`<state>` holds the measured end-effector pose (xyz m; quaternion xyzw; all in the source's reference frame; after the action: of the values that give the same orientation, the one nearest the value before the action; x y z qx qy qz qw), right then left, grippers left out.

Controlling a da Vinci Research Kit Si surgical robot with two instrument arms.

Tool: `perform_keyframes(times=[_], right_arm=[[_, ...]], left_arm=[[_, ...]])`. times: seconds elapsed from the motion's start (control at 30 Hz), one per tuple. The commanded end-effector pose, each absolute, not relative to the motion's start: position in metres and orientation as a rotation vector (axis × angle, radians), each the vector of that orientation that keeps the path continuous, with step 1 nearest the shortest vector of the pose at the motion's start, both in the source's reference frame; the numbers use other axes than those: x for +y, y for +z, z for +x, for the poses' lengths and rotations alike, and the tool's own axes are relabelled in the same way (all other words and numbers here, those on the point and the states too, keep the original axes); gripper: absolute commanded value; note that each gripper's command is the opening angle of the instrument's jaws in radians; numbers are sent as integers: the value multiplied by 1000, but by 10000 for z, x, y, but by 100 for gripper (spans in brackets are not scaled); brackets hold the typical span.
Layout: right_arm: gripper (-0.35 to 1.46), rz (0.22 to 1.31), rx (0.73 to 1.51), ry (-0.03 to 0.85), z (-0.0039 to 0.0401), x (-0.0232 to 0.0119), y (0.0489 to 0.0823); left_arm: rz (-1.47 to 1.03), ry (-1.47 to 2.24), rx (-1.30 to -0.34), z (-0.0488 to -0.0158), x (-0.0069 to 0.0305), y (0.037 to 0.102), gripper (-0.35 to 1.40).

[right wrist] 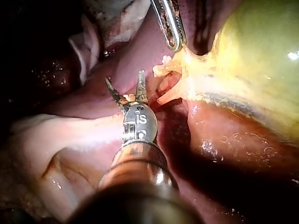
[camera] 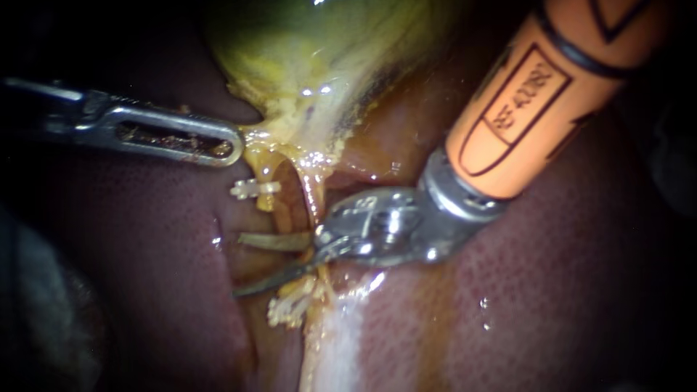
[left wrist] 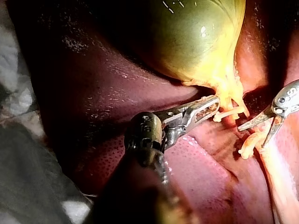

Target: Go back from the cut left tube

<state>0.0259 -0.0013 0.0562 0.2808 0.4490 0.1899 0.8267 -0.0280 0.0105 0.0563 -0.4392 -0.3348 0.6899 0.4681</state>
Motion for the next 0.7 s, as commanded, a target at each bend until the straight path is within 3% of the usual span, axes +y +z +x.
perform_keyframes(times=[0.03,0.2,0.4,0.7], right_arm=[[143,582,948,398,254,-9,557],[145,492,895,344,221,7,537],[145,420,807,262,175,3,534],[145,388,789,257,115,2,537]], left_arm=[[-1078,1692,-822,-280,106,563,-35],[-1078,1693,-822,-279,106,563,-35],[-1078,1693,-822,-278,106,563,-35],[-1078,1693,-823,-277,105,563,-35]])
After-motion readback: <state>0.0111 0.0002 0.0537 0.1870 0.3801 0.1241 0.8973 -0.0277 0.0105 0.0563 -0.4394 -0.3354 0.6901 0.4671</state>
